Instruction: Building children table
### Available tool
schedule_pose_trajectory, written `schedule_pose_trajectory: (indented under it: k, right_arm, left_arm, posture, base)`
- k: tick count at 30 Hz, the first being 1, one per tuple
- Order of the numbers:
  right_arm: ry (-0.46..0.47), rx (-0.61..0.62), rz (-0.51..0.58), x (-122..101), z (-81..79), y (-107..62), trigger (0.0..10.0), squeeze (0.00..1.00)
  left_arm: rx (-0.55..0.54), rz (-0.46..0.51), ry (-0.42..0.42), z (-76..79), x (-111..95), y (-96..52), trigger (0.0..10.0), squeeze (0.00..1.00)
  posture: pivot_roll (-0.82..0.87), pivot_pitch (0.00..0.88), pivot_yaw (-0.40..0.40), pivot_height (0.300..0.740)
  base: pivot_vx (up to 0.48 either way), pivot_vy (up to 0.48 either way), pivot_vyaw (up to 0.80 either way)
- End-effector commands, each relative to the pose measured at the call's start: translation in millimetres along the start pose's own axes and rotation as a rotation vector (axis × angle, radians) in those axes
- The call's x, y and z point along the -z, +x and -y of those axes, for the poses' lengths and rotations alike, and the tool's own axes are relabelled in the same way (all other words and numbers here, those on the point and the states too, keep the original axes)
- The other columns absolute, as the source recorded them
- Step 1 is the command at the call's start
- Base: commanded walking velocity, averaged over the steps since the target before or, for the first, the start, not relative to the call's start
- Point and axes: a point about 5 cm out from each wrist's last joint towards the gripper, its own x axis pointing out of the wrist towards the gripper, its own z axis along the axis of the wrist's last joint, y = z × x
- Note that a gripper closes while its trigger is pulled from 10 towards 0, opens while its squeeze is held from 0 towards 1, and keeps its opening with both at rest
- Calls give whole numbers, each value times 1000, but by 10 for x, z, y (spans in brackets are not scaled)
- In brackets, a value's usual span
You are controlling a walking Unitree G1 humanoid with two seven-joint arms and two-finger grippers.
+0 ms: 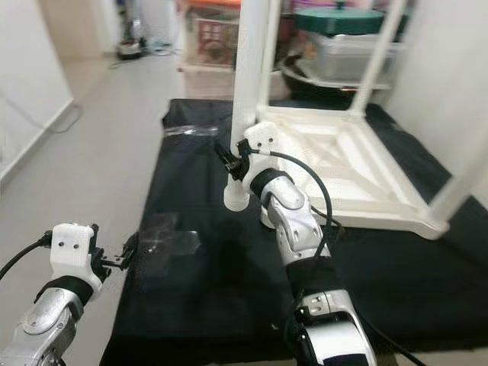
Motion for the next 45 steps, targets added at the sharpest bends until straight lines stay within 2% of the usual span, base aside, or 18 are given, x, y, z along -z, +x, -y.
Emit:
schedule_pose_trajectory:
  k: [1,5,7,14,18,20,24,27,37,45]
  right_arm:
    - [-99,88,8,-41,209,-26,10000,0]
    - [-168,142,17,-52,290,-13,10000,0]
    - [-291,189,19,-24,356,-21,10000,0]
    - [-343,151,4,67,293,-35,10000,0]
    - [-459,111,-8,156,234,-68,10000,0]
    - [-459,111,-8,156,234,-68,10000,0]
    - [-486,93,-36,236,225,-90,10000,0]
    - [-554,79,-96,342,262,-125,10000,0]
    - [-513,50,-127,483,237,-200,10000,0]
    - [-456,21,-157,626,136,-178,10000,0]
  left_arm:
    - [3,6,10,15,8,1,10000,0]
    - [3,7,10,15,9,4,10000,0]
    - [2,8,14,21,11,9,10000,0]
    - [0,3,17,18,24,-2,10000,0]
    - [2,0,19,17,31,-2,10000,0]
    - [2,0,19,17,31,-2,10000,0]
    - [2,0,19,15,31,6,10000,0]
    - [1,-2,21,8,43,5,10000,0]
    - [13,-8,19,44,65,28,10000,0]
    - [0,-3,28,-21,57,28,10000,0]
  posture:
    - [31,0,-61,740]
    - [31,0,-62,740]
    - [38,0,-68,740]
    - [43,0,-70,740]
    - [42,0,-67,740]
    - [42,0,-67,740]
    - [41,0,-66,740]
    - [42,0,-68,740]
    - [29,0,-58,740]
    - [42,0,-64,740]
  base:
    - [0,0,0]
    - [0,0,0]
    - [0,0,0]
    - [0,0,0]
    - [0,0,0]
    - [0,0,0]
    - [0,0,0]
    - [0,0,0]
    - [0,0,0]
    - [0,0,0]
